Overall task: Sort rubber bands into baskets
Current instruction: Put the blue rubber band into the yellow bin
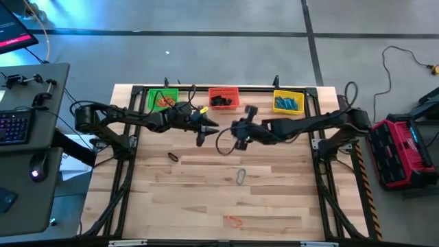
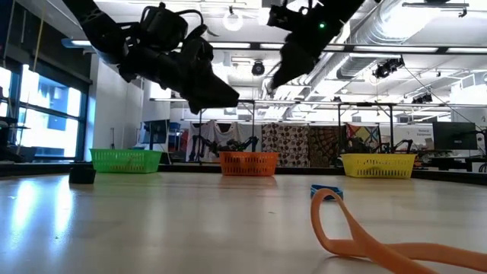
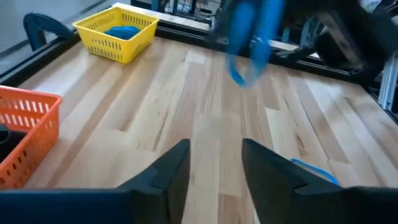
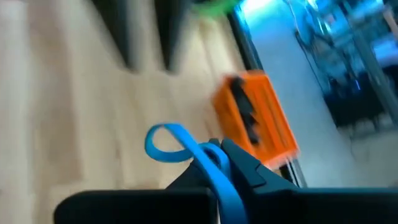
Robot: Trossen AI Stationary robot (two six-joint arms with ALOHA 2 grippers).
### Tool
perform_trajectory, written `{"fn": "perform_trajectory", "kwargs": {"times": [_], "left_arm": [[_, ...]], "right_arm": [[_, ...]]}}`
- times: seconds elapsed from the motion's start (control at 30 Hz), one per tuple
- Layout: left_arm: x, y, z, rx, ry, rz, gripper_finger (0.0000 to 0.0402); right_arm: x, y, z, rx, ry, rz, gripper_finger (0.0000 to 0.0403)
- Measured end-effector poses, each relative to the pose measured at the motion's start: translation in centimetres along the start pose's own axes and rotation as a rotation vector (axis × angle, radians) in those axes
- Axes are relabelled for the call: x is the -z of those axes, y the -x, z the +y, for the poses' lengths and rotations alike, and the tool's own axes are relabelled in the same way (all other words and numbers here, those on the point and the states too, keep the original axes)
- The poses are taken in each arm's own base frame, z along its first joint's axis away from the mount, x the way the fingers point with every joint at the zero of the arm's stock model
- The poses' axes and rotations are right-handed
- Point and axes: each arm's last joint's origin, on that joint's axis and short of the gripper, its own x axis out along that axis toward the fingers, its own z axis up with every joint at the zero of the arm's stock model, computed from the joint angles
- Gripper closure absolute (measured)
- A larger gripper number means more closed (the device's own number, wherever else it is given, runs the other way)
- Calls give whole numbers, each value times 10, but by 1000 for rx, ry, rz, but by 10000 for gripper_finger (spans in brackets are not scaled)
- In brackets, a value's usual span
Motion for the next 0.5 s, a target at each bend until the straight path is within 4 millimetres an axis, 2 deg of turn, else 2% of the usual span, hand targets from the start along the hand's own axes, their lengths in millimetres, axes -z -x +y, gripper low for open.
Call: {"fn": "perform_trajectory", "kwargs": {"times": [0.23,0.37,0.5], "left_arm": [[1,-1,-6,19,-8,4,231],[1,-2,-10,32,-12,8,229],[3,-2,-11,34,-9,28,229]], "right_arm": [[31,3,-58,135,-182,234,403],[56,-6,-94,222,-312,394,403],[91,-20,-125,319,-451,530,403]]}}
